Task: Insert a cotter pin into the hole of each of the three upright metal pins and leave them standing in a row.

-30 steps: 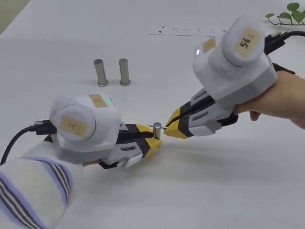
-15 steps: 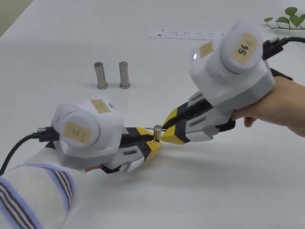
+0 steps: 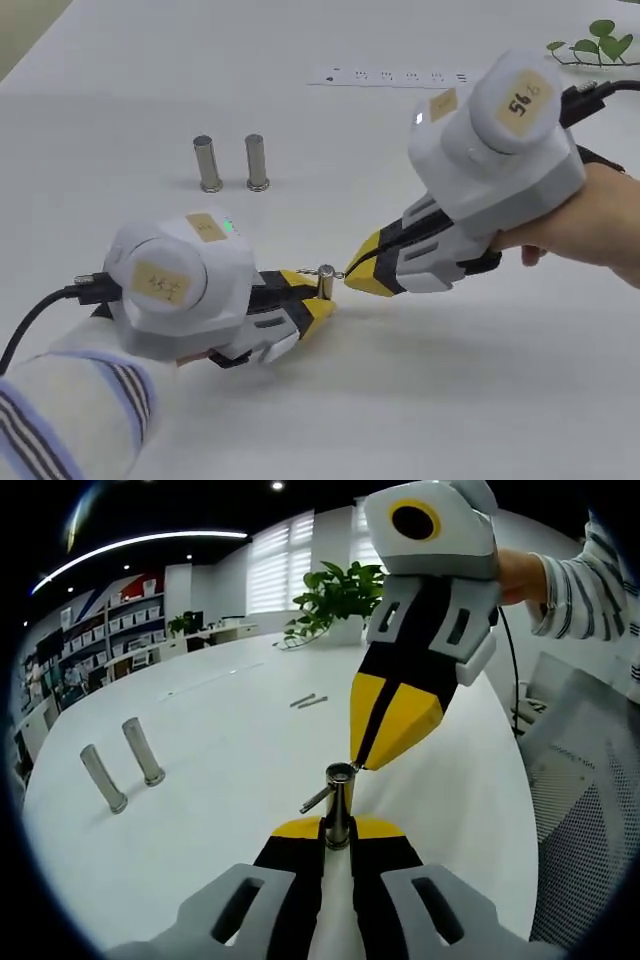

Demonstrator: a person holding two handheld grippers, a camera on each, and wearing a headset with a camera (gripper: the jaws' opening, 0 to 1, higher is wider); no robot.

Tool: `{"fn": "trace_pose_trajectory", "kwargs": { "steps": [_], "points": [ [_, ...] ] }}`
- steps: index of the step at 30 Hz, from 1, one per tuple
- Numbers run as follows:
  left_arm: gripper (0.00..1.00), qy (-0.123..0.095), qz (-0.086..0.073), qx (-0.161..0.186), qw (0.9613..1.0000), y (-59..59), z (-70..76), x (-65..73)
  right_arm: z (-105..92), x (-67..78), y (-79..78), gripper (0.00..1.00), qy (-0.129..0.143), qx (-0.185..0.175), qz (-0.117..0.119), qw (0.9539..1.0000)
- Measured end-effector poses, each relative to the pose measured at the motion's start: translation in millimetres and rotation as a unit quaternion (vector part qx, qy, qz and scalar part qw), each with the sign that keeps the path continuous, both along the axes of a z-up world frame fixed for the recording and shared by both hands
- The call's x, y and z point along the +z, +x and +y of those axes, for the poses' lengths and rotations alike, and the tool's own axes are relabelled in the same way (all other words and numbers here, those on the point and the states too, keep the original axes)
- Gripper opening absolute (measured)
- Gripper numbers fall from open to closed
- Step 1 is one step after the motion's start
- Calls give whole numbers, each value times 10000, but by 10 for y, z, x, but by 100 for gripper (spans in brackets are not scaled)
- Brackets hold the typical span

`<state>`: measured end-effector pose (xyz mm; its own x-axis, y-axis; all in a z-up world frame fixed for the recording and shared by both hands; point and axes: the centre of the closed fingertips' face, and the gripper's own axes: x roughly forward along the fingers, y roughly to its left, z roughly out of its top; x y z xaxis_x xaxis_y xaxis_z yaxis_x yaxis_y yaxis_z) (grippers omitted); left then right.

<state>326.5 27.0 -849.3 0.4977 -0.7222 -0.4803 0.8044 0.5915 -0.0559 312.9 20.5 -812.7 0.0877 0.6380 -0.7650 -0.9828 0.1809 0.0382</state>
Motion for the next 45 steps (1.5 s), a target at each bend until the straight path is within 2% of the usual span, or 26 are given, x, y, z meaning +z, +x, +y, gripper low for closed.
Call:
{"fn": "trace_pose_trajectory", "kwargs": {
  "steps": [8, 10, 14, 17, 21, 25, 28, 31, 33, 36, 39, 41, 42, 45],
  "points": [
    [7, -37, 47, 68, 10000, 3, 3, 0, 5, -10, 9, 4, 48, -20, 55, 10000],
    [7, -22, 11, 111, 9999, 14, 9, 0, 0, -10, 23, 5, 98, -130, 76, 9998],
    [8, -58, 37, 148, 9999, 10, 1, 3, 3, -27, 5, 7, 220, -242, 219, 9992],
    [8, -59, 47, 152, 9999, 3, -1, 5, 16, -45, 9, 12, 261, -284, 191, 9991],
    [9, 38, 31, 75, 10000, -22, 8, -11, 48, -59, 30, 12, 330, -368, 158, 9987],
    [28, 170, 7, -71, 9998, -83, 48, -25, 88, -79, 39, 14, 433, -395, 127, 9982],
    [39, 61, 70, -105, 9999, -123, 77, 12, 109, -114, 60, 16, 471, -391, -3, 9981],
    [48, -199, 267, -71, 9994, -175, 105, 54, 117, -164, 76, 19, 497, -423, -53, 9979],
    [57, -314, 211, -18, 9993, -181, 131, 97, 121, -198, 83, 19, 532, -459, -41, 9975],
    [68, -381, 266, -44, 9989, -225, 160, 123, 122, -243, 75, 19, 569, -477, 9, 9972],
    [74, -387, 278, -25, 9989, -272, 203, 136, 144, -283, 76, 19, 677, -446, -71, 9967],
    [75, -235, 181, 130, 9995, -252, 273, 117, 153, -306, 69, 19, 699, -424, -112, 9966],
    [75, -231, 191, 141, 9995, -260, 287, 115, 166, -315, 71, 19, 740, -431, -136, 9962],
    [84, -348, 246, 225, 9988, -276, 316, 144, 197, -317, 69, 18, 836, -420, -193, 9954]
  ]
}}
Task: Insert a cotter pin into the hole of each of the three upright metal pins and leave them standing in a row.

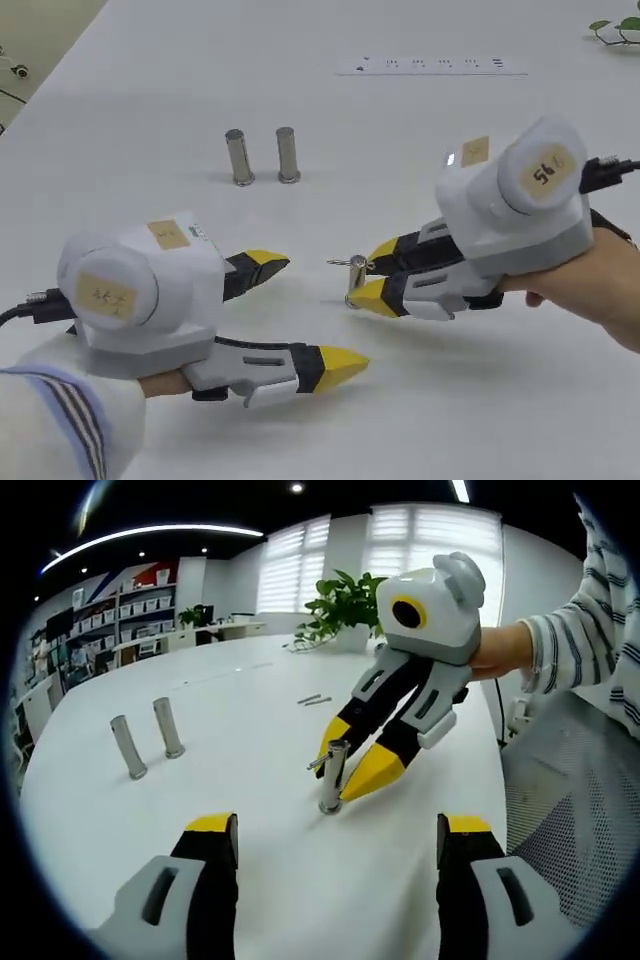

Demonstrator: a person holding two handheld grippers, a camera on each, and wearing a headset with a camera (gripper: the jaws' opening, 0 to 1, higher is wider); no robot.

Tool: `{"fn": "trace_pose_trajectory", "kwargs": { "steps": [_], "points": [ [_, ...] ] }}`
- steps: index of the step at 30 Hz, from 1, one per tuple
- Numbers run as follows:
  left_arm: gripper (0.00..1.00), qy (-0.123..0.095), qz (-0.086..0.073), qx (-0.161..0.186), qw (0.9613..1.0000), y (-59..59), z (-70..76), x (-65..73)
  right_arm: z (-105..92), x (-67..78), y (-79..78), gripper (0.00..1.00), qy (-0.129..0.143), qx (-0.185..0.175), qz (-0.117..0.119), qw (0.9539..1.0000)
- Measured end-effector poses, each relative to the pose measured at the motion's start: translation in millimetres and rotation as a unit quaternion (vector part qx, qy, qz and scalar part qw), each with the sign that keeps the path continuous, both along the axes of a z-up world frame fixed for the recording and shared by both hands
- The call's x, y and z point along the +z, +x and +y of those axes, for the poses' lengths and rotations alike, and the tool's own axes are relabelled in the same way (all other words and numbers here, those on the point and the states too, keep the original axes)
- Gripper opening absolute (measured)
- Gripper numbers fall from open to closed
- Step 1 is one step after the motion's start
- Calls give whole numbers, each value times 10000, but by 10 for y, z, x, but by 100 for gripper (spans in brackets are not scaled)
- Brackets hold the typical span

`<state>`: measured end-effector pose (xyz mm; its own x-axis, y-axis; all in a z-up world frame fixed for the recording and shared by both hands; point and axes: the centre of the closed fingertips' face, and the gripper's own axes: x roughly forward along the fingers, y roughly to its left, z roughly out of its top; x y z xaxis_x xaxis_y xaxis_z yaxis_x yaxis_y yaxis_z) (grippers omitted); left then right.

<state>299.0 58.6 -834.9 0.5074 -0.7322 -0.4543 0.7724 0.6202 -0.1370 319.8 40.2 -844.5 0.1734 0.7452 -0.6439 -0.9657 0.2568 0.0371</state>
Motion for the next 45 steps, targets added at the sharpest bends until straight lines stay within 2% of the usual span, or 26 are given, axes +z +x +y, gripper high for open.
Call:
{"fn": "trace_pose_trajectory", "kwargs": {
  "steps": [3, 6, 8, 9, 16, 20, 25, 29, 34, 38, 40, 42, 45],
  "points": [
    [93, -32, 28, 30, 10000, -25, 18, 33, 19, -16, 0, 18, 29, 2, -21, 10000],
    [97, -26, 43, 80, 10000, -37, 42, 49, 18, -46, 9, 17, 11, -3, -34, 10000],
    [97, 147, 17, 73, 9999, -61, 71, 25, 22, -58, 16, 15, 45, -19, -47, 10000],
    [97, 167, 21, 21, 9999, -90, 62, 26, 22, -64, 17, 15, 43, -15, -55, 10000],
    [99, -69, 98, 18, 9999, -151, 41, 84, 28, -74, 29, 13, 124, -48, -49, 9999],
    [99, -26, 217, 10, 9998, -192, 57, 19, 48, -72, 16, 12, 145, 59, -90, 9998],
    [98, 23, 210, 82, 9997, -200, 96, -20, 74, -50, 20, 11, 125, 291, -175, 9993],
    [96, 14, 252, 108, 9996, -207, 105, -25, 110, -16, 101, 10, 32, 451, -296, 9985],
    [97, -59, 277, 184, 9994, -208, 112, 0, 193, 72, 252, 10, 204, 442, -315, 9983],
    [99, -65, 351, 235, 9991, -224, 123, -13, 217, 35, 354, 10, 137, 474, -342, 9982],
    [99, -145, 462, 301, 9984, -236, 126, -14, 214, 10, 384, 10, 117, 484, -327, 9982],
    [99, -254, 473, 383, 9978, -224, 130, 12, 209, -7, 409, 10, 105, 467, -314, 9984],
    [99, -267, 451, 398, 9978, -225, 128, 27, 212, -10, 420, 10, 160, 443, -268, 9985]
  ]
}}
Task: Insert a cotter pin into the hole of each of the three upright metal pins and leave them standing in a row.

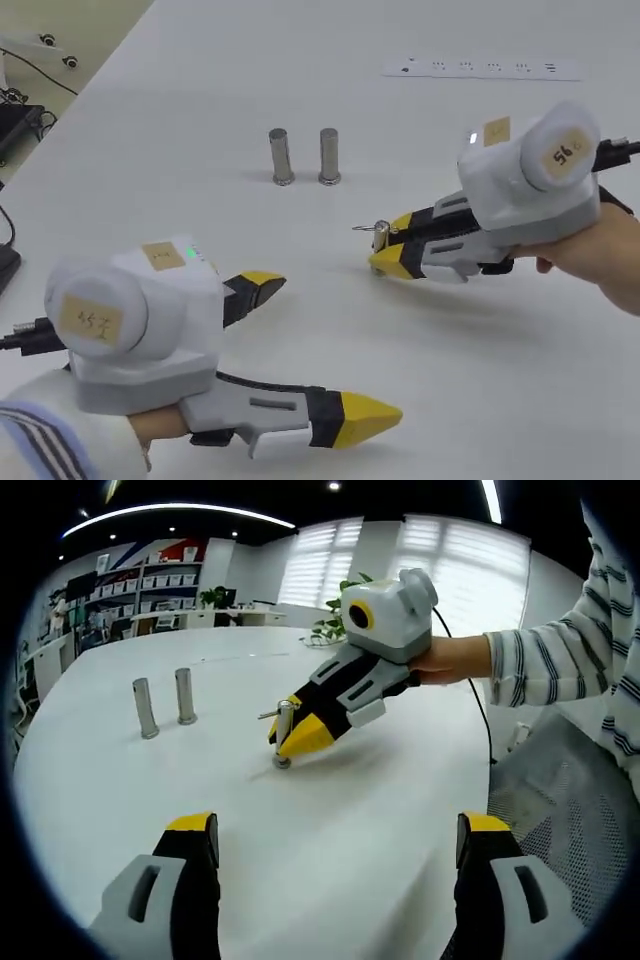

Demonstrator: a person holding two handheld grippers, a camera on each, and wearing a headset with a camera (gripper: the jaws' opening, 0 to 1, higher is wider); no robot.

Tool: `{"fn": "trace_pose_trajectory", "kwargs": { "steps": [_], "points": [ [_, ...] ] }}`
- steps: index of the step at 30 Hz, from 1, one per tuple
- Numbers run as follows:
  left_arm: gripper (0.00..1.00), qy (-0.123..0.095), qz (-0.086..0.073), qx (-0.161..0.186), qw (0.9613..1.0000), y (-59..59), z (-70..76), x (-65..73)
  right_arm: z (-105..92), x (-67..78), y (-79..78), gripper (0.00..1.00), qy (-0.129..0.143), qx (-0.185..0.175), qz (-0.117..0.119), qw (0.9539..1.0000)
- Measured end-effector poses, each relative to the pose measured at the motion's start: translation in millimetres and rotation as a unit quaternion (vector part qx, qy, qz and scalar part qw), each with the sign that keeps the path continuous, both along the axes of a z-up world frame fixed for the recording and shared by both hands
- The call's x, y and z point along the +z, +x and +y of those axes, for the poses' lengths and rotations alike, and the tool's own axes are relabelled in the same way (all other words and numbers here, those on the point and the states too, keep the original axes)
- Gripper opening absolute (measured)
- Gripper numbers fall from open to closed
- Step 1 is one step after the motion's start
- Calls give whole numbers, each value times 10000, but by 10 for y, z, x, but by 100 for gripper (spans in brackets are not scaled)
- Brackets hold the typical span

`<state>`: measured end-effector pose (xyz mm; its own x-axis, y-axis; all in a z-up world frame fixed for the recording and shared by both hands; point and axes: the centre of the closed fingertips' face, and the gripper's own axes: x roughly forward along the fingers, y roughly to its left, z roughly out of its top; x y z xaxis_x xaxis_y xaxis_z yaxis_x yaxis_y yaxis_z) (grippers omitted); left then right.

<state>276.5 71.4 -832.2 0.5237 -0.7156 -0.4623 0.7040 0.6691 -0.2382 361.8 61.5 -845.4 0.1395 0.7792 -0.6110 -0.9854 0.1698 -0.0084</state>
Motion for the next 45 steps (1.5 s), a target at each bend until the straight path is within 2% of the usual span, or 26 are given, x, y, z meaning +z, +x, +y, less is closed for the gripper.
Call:
{"fn": "trace_pose_trajectory", "kwargs": {
  "steps": [11, 18, 22, 26, 31, 37, 42, 45],
  "points": [
    [98, 96, 13, -23, 10000, -6, 10, -24, -4, -15, -17, 11, 63, -10, 115, 9999],
    [96, 36, 49, -42, 10000, -14, -18, -2, 3, -13, -30, 12, 107, 20, 125, 9999],
    [97, 70, 50, -71, 9999, -16, -16, -1, -11, 25, -50, 24, 214, -87, 154, 9996],
    [97, 63, 49, -73, 9999, -13, -1, 15, -89, 97, -83, 28, 277, -213, 150, 9993],
    [98, 82, 27, -68, 9999, -9, 17, 40, -270, 306, -144, 37, 575, -562, 160, 9966],
    [99, 68, 9, -44, 10000, 1, 49, 73, -491, 458, -232, 53, 727, -908, 136, 9931],
    [99, 16, 21, 0, 10000, 13, 77, 113, -616, 413, -390, 70, 675, -1017, 304, 9921],
    [99, 34, -77, 7, 10000, 23, 91, 162, -669, 394, -474, 79, 628, -1070, 351, 9917]
  ]
}}
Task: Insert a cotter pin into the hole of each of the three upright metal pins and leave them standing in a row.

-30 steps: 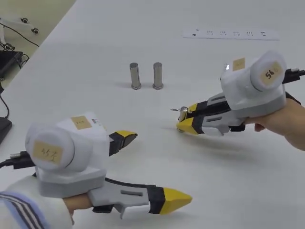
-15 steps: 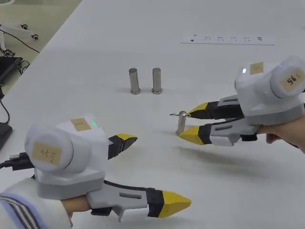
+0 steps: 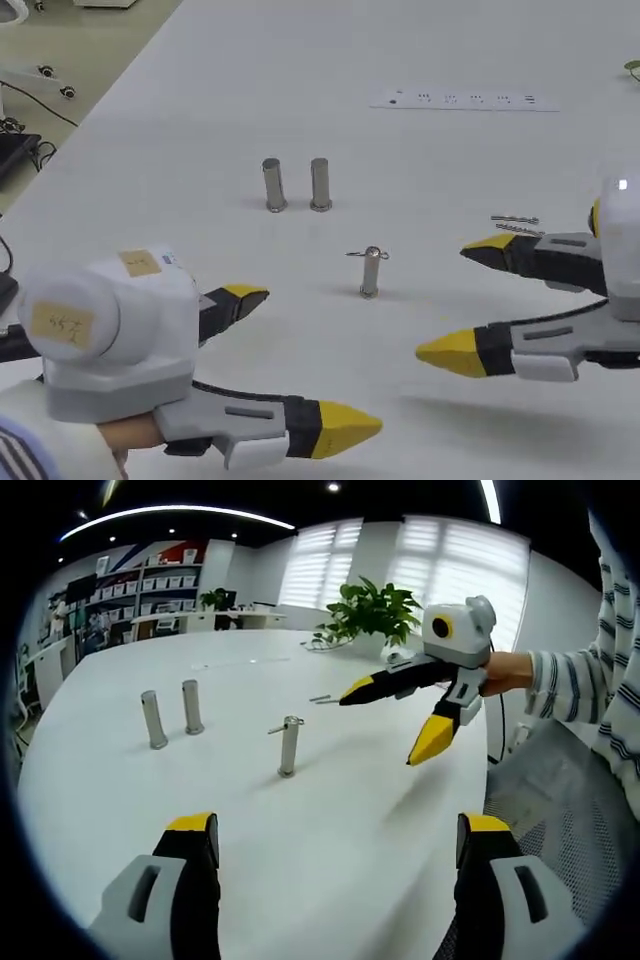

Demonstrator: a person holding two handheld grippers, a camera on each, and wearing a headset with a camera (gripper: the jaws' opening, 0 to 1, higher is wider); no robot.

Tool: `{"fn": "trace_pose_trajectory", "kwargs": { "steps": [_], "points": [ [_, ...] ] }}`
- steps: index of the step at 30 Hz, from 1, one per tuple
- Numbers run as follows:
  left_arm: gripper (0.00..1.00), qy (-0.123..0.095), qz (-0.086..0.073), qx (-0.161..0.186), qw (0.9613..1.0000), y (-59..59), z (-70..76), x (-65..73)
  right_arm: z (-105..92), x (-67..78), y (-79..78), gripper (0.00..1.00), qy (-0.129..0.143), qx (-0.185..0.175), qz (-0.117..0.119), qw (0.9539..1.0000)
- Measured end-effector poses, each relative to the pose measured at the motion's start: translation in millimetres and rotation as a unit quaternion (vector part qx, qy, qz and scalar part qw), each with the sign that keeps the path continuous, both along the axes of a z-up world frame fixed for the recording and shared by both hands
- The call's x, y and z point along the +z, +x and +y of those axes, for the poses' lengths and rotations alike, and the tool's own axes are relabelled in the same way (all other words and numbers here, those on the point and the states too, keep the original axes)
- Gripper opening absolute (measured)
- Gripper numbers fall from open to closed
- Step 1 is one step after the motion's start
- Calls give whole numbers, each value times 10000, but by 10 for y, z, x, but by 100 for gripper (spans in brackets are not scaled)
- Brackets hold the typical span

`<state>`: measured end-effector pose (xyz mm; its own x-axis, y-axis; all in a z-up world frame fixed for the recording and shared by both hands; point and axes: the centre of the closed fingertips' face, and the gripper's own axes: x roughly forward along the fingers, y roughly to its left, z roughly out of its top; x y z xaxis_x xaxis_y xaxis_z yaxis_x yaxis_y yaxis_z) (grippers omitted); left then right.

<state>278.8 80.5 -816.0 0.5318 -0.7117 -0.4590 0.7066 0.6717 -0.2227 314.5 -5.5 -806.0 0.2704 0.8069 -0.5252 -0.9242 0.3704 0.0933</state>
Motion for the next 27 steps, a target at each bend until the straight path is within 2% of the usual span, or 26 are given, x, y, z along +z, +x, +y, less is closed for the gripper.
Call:
{"fn": "trace_pose_trajectory", "kwargs": {
  "steps": [5, 8, 12, 15, 19, 22, 25, 27],
  "points": [
    [99, -18, -36, 5, 10000, 12, 35, 52, -43, 1, -155, 91, -4, -99, 140, 9999],
    [99, -139, 15, 154, 9998, 56, 84, 69, -76, -12, -244, 99, -68, -174, 168, 9997],
    [99, -141, -6, 271, 9995, 137, 192, 99, -105, 46, -320, 100, 38, -340, 265, 9991],
    [99, -46, -31, 318, 9995, 198, 265, 100, -149, 71, -350, 100, 44, -460, 268, 9986],
    [99, 35, -44, 555, 9984, 387, 448, 64, -219, 81, -366, 100, 123, -665, 308, 9972],
    [99, 120, -78, 736, 9972, 553, 577, 26, -257, 34, -435, 100, 113, -756, 394, 9963],
    [98, 155, -21, 839, 9964, 690, 658, -2, -286, -10, -497, 100, 121, -871, 491, 9949],
    [97, 312, -32, 910, 9954, 806, 720, -19, -304, -26, -541, 100, 148, -963, 573, 9936]
  ]
}}
